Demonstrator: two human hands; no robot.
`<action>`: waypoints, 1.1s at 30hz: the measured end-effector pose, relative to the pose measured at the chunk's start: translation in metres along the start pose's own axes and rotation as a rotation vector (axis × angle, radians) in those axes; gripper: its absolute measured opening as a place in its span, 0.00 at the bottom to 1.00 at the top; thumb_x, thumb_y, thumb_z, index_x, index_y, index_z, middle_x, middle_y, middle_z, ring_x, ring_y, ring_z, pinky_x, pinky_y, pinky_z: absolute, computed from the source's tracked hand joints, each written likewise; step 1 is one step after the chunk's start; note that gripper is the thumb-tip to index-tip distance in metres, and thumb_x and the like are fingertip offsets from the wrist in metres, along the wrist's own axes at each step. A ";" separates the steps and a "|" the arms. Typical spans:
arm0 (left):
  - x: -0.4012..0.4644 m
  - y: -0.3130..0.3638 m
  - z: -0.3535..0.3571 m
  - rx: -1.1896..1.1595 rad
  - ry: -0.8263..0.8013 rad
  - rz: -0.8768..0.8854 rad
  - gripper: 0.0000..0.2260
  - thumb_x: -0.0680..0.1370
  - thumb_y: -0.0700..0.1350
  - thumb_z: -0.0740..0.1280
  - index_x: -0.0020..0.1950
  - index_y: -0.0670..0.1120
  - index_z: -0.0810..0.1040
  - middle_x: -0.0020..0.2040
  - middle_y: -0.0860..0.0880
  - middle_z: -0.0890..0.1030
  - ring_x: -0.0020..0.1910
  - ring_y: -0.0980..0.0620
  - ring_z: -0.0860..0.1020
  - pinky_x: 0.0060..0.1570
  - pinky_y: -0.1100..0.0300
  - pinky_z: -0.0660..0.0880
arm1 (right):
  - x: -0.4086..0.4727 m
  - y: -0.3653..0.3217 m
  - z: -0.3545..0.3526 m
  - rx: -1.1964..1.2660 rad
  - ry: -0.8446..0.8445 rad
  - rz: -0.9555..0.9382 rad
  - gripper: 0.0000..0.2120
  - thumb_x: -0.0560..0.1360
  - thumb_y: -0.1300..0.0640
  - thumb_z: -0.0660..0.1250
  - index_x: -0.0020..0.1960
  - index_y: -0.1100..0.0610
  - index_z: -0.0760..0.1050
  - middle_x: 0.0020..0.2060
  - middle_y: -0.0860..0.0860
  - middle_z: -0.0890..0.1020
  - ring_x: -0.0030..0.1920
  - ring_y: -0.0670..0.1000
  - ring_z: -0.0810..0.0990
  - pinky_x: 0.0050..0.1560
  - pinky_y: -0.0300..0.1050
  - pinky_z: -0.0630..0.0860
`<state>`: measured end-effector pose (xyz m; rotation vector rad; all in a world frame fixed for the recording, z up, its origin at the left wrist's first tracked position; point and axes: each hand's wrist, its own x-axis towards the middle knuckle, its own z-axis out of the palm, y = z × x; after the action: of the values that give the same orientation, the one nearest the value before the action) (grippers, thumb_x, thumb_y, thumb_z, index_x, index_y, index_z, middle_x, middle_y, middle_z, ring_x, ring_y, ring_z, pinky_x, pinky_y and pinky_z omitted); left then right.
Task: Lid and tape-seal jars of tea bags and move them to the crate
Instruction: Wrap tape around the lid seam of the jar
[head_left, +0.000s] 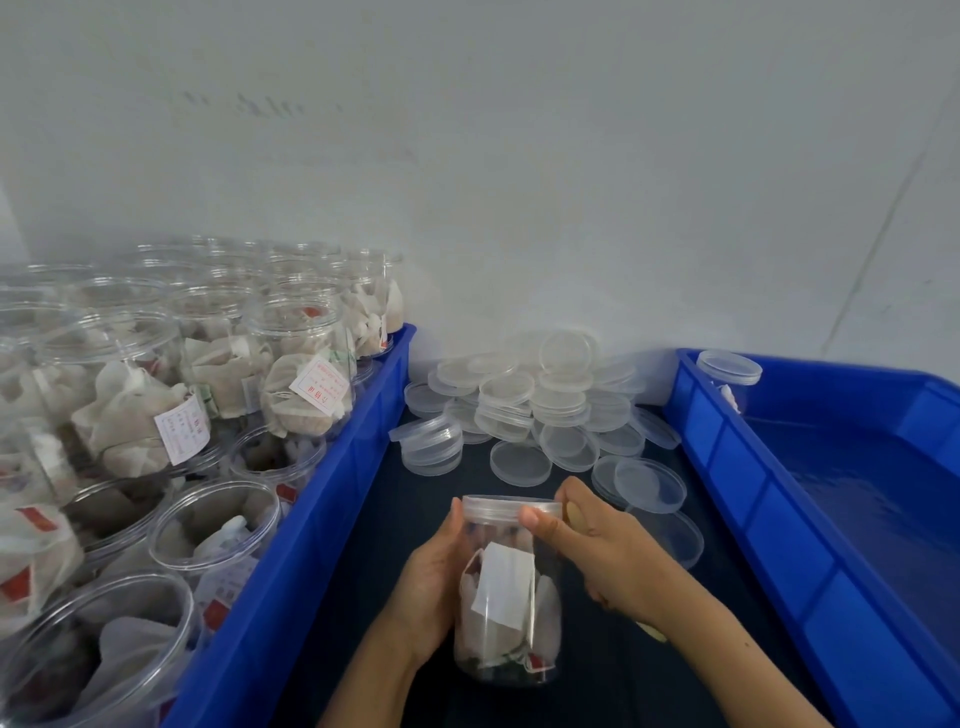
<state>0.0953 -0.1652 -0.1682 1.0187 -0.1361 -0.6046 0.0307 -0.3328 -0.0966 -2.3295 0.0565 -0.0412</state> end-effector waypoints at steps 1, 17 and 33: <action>-0.001 0.000 0.000 0.016 0.024 0.006 0.25 0.78 0.61 0.55 0.56 0.47 0.85 0.56 0.40 0.83 0.51 0.45 0.83 0.46 0.54 0.80 | -0.001 -0.001 0.001 -0.016 0.024 0.001 0.34 0.63 0.23 0.54 0.46 0.54 0.66 0.36 0.49 0.74 0.32 0.46 0.69 0.33 0.41 0.68; -0.040 -0.025 0.053 0.714 0.420 0.427 0.28 0.68 0.69 0.59 0.65 0.64 0.56 0.61 0.59 0.74 0.55 0.61 0.78 0.53 0.61 0.77 | -0.013 -0.009 0.013 0.016 0.110 0.085 0.32 0.63 0.23 0.50 0.46 0.50 0.67 0.43 0.52 0.81 0.35 0.49 0.76 0.43 0.56 0.81; -0.029 -0.022 0.034 0.772 0.466 0.436 0.40 0.62 0.52 0.81 0.58 0.67 0.55 0.54 0.67 0.72 0.47 0.66 0.75 0.39 0.70 0.68 | 0.000 -0.019 -0.034 -0.259 -0.039 -0.028 0.14 0.78 0.39 0.54 0.45 0.46 0.74 0.35 0.46 0.77 0.31 0.42 0.75 0.30 0.33 0.71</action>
<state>0.0493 -0.1833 -0.1636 1.7852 -0.1763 0.1242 0.0293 -0.3444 -0.0594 -2.5887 0.0104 -0.0023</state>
